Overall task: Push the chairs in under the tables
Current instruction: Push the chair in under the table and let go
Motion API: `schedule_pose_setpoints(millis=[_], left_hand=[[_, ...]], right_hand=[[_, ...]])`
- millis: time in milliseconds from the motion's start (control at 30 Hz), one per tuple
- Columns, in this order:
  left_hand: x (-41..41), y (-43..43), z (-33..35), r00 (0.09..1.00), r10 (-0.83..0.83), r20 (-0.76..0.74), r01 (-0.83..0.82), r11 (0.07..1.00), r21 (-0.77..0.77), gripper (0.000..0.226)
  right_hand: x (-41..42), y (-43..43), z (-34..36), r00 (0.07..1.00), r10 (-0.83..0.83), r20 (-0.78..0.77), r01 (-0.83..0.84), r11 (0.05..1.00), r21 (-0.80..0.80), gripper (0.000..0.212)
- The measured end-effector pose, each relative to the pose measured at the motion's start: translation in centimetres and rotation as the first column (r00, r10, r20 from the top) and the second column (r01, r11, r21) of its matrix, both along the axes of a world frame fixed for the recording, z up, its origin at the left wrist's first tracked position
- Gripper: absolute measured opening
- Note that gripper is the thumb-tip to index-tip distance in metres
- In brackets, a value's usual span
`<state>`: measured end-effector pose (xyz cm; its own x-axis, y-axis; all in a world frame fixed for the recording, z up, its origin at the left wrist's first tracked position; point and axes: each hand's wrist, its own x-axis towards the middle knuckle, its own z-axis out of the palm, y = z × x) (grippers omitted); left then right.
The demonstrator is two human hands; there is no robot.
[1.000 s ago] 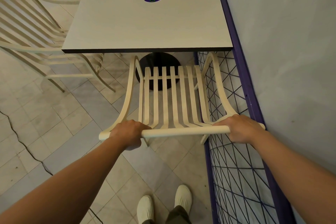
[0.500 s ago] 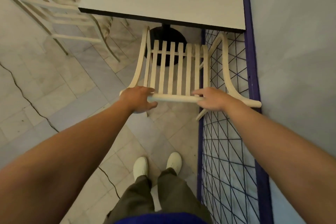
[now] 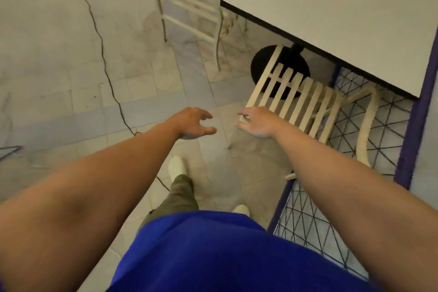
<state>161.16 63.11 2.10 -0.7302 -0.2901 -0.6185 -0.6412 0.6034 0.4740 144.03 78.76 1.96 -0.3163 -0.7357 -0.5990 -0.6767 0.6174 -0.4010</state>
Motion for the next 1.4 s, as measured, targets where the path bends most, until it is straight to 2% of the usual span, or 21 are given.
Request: schedule_pose_setpoints(millis=[200, 567, 833, 1133, 1300, 1400], left_hand=[[3.4, -11.9, -0.7, 0.989, 0.143, 0.028, -0.145, 0.985, 0.091, 0.062], [5.9, -31.0, 0.2, 0.929, 0.369, -0.005, -0.366, 0.923, 0.124, 0.060], [1.0, -42.6, -0.9, 0.903, 0.431, 0.000, -0.427, 0.895, 0.125, 0.061], [-4.1, -57.1, 0.9, 0.869, 0.495, 0.020, -0.494, 0.862, 0.111, 0.060], [-6.3, -66.6, -0.1, 0.866, 0.498, 0.053, -0.500, 0.856, 0.134, 0.062], [-7.9, -73.8, -1.1, 0.894, 0.445, 0.052, -0.447, 0.884, 0.136, 0.062]], right_hand=[[2.0, -12.4, -1.8, 0.998, 0.064, 0.017, -0.065, 0.994, 0.084, 0.062], [0.8, -33.1, 0.7, 0.990, 0.082, 0.115, -0.089, 0.995, 0.056, 0.061], [-3.9, -46.5, -0.4, 0.987, 0.116, 0.109, -0.120, 0.992, 0.031, 0.065], [-9.8, -62.5, 0.4, 0.962, 0.245, 0.120, -0.254, 0.965, 0.061, 0.066], [-12.2, -71.9, -0.1, 0.963, 0.217, 0.159, -0.235, 0.966, 0.107, 0.067], [-13.3, -78.0, -1.2, 0.973, 0.172, 0.153, -0.191, 0.974, 0.119, 0.068]])
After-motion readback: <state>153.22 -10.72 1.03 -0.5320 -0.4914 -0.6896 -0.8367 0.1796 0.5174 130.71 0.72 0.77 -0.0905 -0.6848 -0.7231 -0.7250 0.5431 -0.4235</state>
